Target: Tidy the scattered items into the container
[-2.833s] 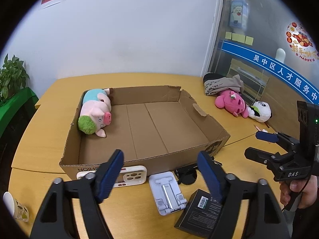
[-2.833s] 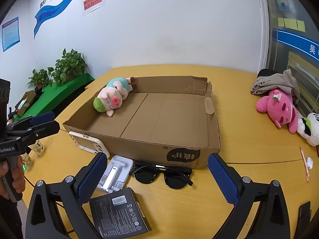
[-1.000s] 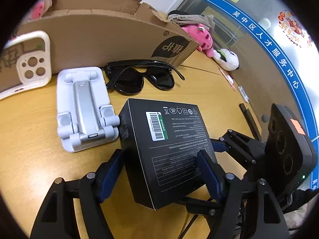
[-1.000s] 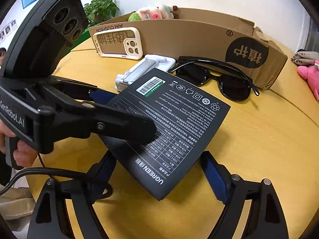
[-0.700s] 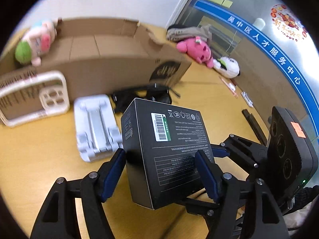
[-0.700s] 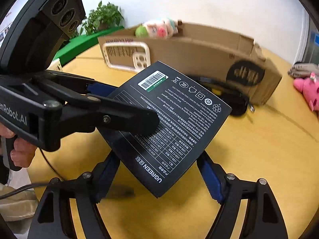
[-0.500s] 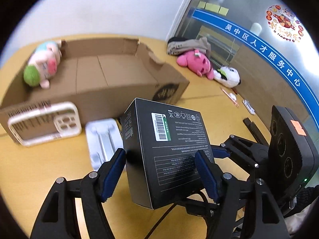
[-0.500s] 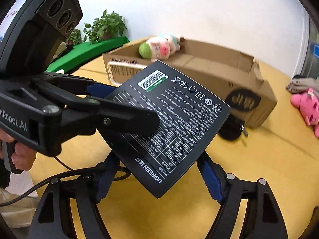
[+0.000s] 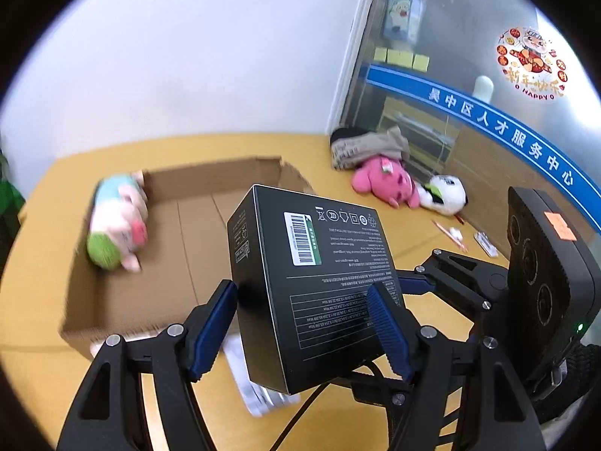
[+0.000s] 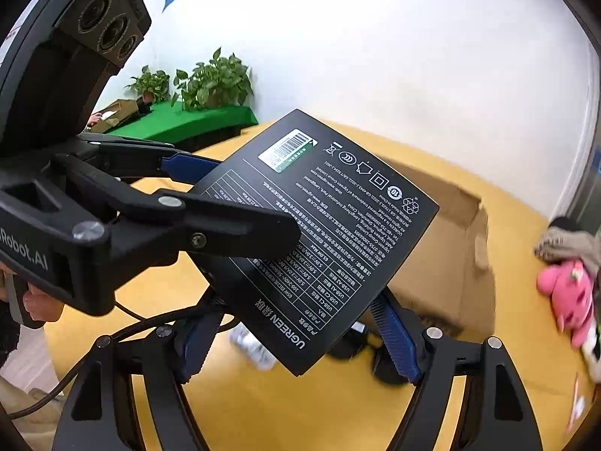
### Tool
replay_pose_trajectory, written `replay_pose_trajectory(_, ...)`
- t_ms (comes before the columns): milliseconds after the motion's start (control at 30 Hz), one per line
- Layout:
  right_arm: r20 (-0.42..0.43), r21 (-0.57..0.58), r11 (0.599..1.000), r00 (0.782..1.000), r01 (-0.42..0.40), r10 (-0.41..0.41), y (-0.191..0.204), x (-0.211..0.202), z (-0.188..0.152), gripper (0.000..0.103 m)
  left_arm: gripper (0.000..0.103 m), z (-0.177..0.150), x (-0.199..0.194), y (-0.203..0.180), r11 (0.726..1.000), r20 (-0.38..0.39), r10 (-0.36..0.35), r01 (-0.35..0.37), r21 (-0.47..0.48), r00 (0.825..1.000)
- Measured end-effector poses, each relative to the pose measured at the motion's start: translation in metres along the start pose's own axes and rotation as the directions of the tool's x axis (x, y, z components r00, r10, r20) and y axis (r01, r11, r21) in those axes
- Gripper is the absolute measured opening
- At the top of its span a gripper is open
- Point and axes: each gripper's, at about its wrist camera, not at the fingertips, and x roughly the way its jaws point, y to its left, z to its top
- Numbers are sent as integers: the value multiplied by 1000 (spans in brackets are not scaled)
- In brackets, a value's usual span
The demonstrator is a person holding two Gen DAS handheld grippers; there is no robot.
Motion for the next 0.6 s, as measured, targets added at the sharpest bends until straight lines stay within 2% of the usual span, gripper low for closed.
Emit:
replay_pose_trajectory(300,74,-50,998,997,25,-21,-23,1,73,83,71,65,-14,19,997,101,42,-47,55,994)
replay_pose_trajectory(600,123,-74,996,992,39,-30,-48,11,133,83,71,125,-12,35,992,145,70,-85,95,987)
